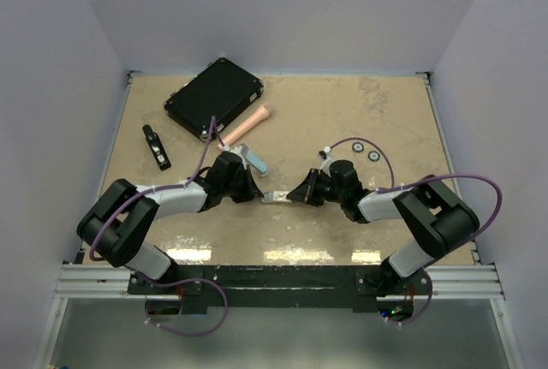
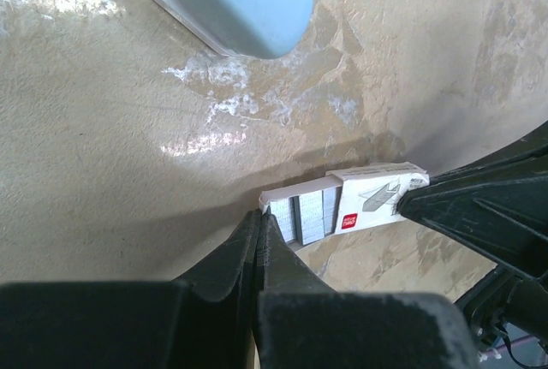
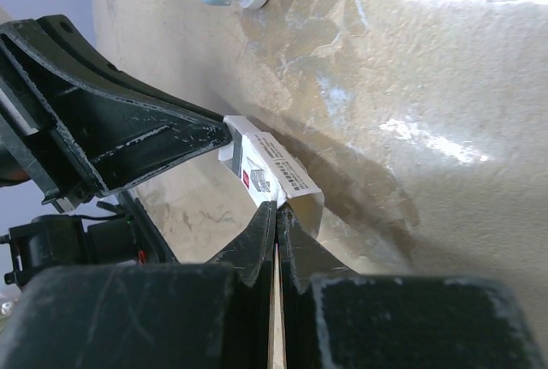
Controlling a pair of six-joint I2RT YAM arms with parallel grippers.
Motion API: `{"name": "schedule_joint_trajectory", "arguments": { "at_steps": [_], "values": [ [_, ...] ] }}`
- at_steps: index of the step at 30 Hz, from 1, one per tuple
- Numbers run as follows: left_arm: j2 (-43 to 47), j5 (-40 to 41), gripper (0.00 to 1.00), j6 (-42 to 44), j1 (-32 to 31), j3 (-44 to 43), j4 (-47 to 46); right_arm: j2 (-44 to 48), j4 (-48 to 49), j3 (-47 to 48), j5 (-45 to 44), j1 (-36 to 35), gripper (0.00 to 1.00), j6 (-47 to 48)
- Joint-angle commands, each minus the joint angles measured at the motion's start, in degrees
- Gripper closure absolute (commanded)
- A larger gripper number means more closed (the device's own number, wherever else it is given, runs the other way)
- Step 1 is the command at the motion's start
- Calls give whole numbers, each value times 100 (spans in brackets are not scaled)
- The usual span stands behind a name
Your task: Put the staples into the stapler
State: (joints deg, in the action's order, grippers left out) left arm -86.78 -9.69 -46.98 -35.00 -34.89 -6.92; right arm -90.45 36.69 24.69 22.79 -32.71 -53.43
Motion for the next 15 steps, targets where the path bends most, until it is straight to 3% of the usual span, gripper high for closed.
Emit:
{"name": "schedule_joint_trajectory", "arguments": {
  "at_steps": [1,15],
  "values": [
    [-154,-15,100,-57,-6,44,-240,239,-275,-17,50,247,100,342],
    [-339,64,100,145,-76,-87,-152,256,-1821,545,-72,581,100,1308]
  ]
}}
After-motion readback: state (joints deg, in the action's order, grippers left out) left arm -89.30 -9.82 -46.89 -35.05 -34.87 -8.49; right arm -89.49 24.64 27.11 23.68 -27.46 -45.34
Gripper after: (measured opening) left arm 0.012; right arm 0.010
